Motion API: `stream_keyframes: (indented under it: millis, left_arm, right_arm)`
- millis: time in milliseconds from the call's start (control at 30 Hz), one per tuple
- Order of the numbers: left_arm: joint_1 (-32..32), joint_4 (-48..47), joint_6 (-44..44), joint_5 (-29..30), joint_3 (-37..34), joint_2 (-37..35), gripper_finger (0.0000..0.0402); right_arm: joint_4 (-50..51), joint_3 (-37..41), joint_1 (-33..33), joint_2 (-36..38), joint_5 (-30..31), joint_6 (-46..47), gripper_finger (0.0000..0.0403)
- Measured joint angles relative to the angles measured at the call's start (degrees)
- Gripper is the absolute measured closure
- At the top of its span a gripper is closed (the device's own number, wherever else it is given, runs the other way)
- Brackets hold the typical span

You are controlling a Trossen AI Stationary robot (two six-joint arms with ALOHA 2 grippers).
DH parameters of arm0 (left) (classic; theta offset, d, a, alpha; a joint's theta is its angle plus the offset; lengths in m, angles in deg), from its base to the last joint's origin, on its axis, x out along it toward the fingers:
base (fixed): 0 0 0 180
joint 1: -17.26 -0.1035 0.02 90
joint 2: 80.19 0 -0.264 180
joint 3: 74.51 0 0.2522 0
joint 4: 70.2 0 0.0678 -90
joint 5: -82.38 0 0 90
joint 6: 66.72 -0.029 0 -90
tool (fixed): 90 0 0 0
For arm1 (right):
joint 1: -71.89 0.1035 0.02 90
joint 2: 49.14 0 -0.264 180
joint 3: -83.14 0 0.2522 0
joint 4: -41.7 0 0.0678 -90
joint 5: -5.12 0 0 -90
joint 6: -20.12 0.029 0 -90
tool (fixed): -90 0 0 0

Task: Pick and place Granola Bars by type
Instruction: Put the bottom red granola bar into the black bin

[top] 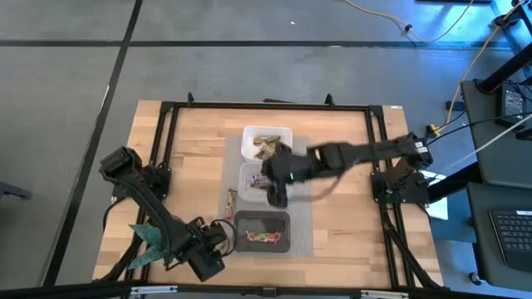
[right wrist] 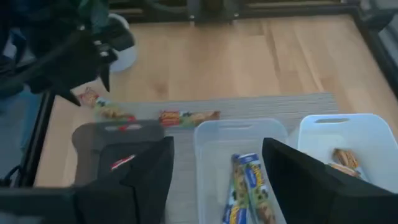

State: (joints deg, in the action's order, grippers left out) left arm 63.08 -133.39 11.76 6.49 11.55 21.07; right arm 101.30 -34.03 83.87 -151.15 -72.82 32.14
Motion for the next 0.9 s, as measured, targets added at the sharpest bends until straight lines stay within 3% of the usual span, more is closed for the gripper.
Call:
stream_keyframes:
  millis: [267, 733, 900]
  left_arm:
    - [-0.2, 2.4, 0.3, 0.3, 0.0, 4.2, 0.0167]
    - [-0.1, 11.0, -2.7, 0.9, 0.0, 7.9, 0.0167]
    - [-0.2, 10.3, 1.6, -0.1, 0.0, 8.0, 0.0167]
  right_arm:
    - [0.2, 0.0, 11.0, 0.0, 15.4, 4.9, 0.0156]
    - [0.2, 0.0, 14.2, 0.0, 16.0, 7.4, 0.0156]
    - [0.2, 0.0, 14.2, 0.0, 16.0, 7.3, 0.0156]
